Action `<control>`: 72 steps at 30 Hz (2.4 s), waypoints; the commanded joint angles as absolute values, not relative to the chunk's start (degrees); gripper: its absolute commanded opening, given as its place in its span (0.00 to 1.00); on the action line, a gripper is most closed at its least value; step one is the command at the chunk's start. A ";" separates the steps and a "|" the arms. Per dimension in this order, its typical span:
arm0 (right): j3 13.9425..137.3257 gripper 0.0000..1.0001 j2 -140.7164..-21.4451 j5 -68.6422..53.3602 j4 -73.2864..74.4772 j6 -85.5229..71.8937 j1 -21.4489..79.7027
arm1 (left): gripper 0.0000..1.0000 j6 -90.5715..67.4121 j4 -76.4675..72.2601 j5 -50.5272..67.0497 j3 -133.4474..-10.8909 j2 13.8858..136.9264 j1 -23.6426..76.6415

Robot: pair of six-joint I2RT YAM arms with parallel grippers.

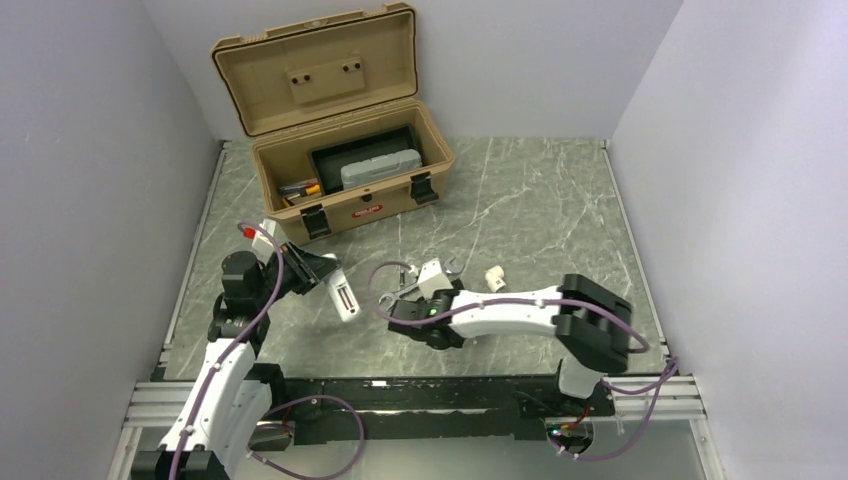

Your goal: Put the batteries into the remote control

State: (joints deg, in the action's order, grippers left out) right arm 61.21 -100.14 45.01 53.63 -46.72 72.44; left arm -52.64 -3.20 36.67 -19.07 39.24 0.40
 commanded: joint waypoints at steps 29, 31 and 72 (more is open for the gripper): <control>23.06 0.40 -66.25 20.48 13.66 -61.18 50.76 | 0.00 -53.36 -8.59 39.40 -19.77 40.99 -1.41; 23.32 0.37 -67.49 20.07 13.18 -60.79 50.72 | 0.00 -53.35 -8.54 39.49 -19.73 41.02 -1.38; 31.86 0.36 -84.11 24.37 25.44 -58.36 61.83 | 0.00 -53.88 -9.41 40.14 -18.13 40.58 -1.69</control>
